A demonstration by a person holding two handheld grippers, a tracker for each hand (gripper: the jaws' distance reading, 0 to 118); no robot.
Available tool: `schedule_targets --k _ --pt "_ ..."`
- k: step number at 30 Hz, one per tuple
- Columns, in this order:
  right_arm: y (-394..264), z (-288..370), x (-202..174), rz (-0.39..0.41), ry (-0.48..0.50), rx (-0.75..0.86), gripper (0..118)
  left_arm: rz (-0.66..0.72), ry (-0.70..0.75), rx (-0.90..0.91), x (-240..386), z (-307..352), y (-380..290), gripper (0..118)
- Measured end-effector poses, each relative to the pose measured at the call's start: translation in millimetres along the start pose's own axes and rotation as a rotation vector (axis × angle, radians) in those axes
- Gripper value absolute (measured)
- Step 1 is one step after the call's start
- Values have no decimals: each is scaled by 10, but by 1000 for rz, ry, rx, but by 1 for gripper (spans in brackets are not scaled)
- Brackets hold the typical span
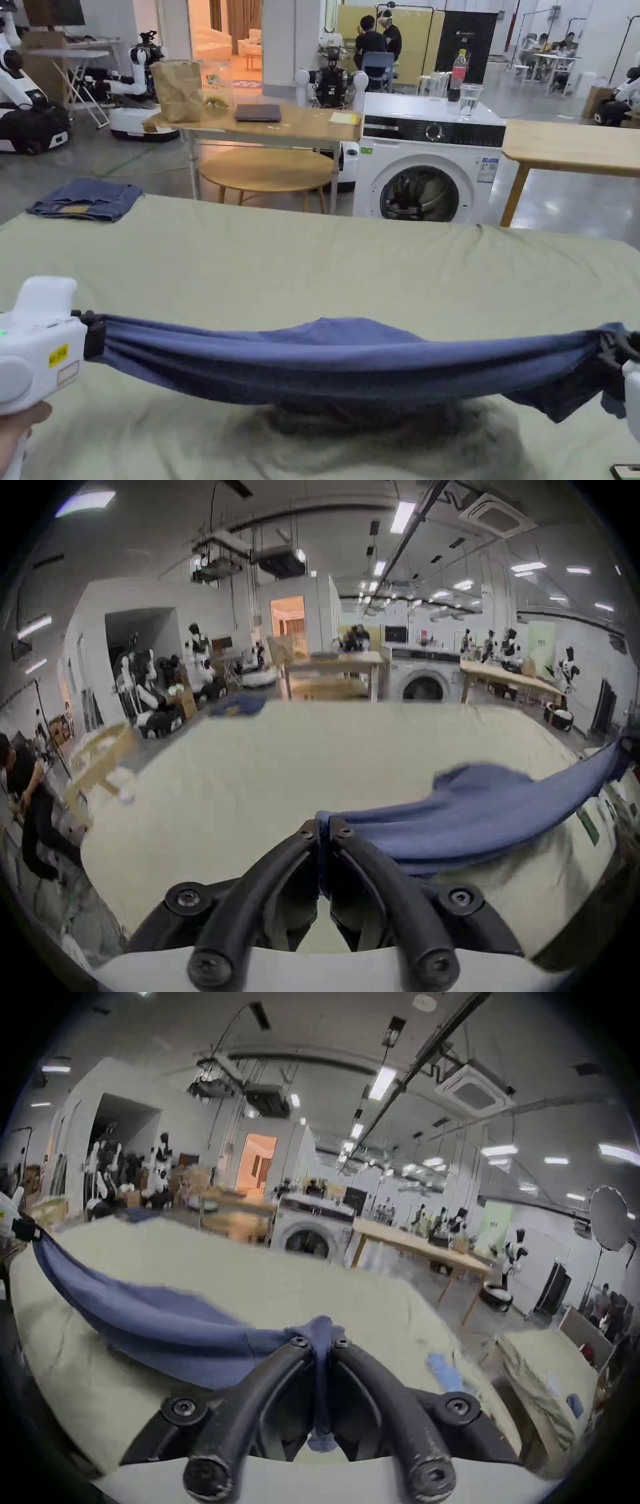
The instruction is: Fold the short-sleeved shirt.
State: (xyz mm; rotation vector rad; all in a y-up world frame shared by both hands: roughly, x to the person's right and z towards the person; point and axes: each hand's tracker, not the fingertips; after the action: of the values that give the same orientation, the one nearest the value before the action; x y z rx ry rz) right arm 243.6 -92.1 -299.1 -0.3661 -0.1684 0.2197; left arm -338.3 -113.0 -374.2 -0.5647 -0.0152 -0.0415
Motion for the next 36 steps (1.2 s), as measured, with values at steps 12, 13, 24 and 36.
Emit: schedule_targets --k 12,13,24,36 --pt "-1387 115 -243 -221 139 -401 39 123 31 -188 -21 134 -1107 51" --pt "-1269 175 -243 -225 156 -370 77 94 38 -145 48 220 -992 80" --pt "214 239 -1050 -149 274 69 49 -49 -101 137 1018 593 -119 61" --pt "60 -11 -1584 -144 359 28 0 26 -20 -16 113 581 -452 0"
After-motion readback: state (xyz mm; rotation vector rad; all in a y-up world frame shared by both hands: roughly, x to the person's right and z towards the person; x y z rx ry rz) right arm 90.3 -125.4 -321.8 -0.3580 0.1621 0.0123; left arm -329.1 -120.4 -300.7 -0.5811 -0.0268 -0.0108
